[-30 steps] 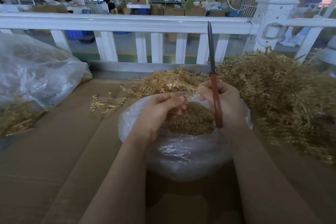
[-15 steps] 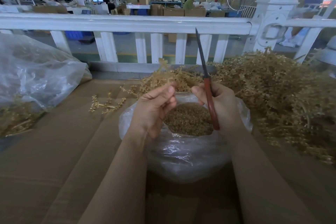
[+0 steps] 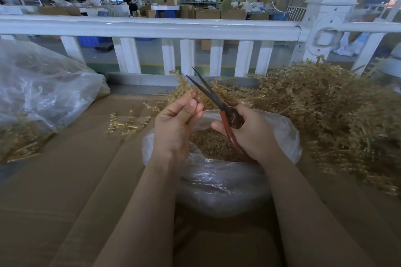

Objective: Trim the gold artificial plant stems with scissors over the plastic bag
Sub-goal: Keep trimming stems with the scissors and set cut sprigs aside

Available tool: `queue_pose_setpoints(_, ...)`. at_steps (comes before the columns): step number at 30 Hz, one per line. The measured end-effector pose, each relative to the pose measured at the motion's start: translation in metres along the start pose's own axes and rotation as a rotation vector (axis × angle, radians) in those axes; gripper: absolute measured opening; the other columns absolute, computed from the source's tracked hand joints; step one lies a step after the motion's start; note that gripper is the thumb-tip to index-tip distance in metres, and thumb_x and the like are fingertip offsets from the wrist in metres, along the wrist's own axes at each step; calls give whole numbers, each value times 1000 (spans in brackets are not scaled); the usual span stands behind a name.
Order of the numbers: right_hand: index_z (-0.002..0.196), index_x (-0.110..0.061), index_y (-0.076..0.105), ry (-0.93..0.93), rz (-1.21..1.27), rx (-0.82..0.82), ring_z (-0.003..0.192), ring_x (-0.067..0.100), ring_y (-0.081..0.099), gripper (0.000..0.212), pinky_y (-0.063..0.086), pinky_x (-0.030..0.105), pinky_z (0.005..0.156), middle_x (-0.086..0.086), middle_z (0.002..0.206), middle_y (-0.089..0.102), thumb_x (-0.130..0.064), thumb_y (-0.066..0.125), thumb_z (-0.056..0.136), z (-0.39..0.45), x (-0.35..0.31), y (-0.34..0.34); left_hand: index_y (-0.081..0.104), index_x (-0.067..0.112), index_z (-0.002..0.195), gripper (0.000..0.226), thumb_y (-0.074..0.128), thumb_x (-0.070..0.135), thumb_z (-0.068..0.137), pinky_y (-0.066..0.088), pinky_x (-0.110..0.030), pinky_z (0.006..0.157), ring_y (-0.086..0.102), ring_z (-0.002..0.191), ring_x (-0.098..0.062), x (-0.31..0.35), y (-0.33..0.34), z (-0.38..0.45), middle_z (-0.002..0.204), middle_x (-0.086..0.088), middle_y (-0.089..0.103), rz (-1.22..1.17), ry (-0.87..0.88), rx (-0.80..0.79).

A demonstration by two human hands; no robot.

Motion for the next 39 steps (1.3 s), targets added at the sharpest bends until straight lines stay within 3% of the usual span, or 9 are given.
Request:
queue_pose_setpoints(5, 98, -37, 62, -17, -86, -68, 86, 0, 63, 60, 51, 26, 72, -18, 89, 68, -85, 62, 62, -1, 1, 7, 70, 6, 99, 16, 59, -3, 92, 56, -18, 73, 68, 74, -7, 4, -2, 1, 78, 3, 74, 98, 76, 8)
queue_pose_setpoints(12, 101, -37, 62, -74, -177, -22, 84, -1, 62, 58, 51, 22, 71, -18, 87, 68, -83, 64, 67, -2, -4, 4, 73, 12, 87, 21, 61, -4, 92, 54, -18, 67, 67, 70, -6, 9, -5, 1, 74, 5, 74, 209, 181, 29)
queue_pose_setpoints(17, 104, -38, 65, -94, -258, 7, 78, -3, 57, 62, 39, 11, 64, -22, 82, 65, -87, 60, 66, -2, -9, 1, 74, 14, 88, 20, 63, -1, 91, 54, -19, 68, 68, 72, -6, 10, -4, 1, 77, 4, 75, 211, 204, 23)
queue_pose_setpoints(20, 100, -43, 62, -91, -268, -4, 73, -10, 50, 58, 32, 10, 60, -28, 76, 58, -89, 57, 65, -2, -10, 2, 73, 12, 90, 17, 62, -1, 92, 53, -18, 68, 68, 72, -6, 10, -4, 1, 77, 5, 75, 212, 209, 15)
queue_pose_setpoints(25, 98, -42, 63, -92, -243, -25, 80, 0, 59, 55, 38, 13, 63, -22, 81, 64, -86, 60, 66, -3, -11, 3, 72, 10, 91, 16, 61, -2, 92, 54, -19, 69, 66, 70, -6, 10, -4, 0, 75, 4, 73, 209, 211, 1)
queue_pose_setpoints(29, 73, -44, 51, -79, -195, -39, 69, -1, 56, 43, 36, 21, 57, -19, 68, 58, -85, 62, 65, -4, -10, 4, 71, 7, 93, 15, 60, -3, 92, 53, -19, 68, 65, 69, -6, 10, -5, 2, 74, 4, 73, 192, 210, -3)
queue_pose_setpoints(31, 70, -43, 50, -68, -172, -35, 67, 2, 57, 42, 38, 25, 58, -16, 64, 57, -82, 65, 66, -4, -9, 3, 70, 5, 95, 14, 59, -4, 93, 52, -19, 68, 65, 68, -6, 10, -4, 3, 73, 4, 72, 194, 214, -6)
queue_pose_setpoints(36, 94, -40, 64, -72, -222, -34, 77, 1, 61, 55, 44, 23, 63, -19, 74, 64, -87, 60, 64, -3, -8, 3, 71, 6, 93, 14, 60, -3, 92, 52, -20, 69, 64, 69, -7, 9, -5, 3, 72, 3, 71, 196, 217, -8)
queue_pose_setpoints(39, 94, -42, 64, -99, -259, 4, 73, -2, 58, 56, 39, 18, 59, -23, 70, 61, -88, 56, 63, -4, -12, 0, 71, 6, 93, 12, 61, -1, 92, 53, -20, 69, 65, 70, -7, 9, -6, 2, 74, 3, 72, 192, 214, -7)
Point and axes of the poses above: each hand's wrist, its own z-axis towards the middle knuckle, its own y-axis out of the palm, x = y × z, the point moved 8 cm from there along z, towards the middle knuckle
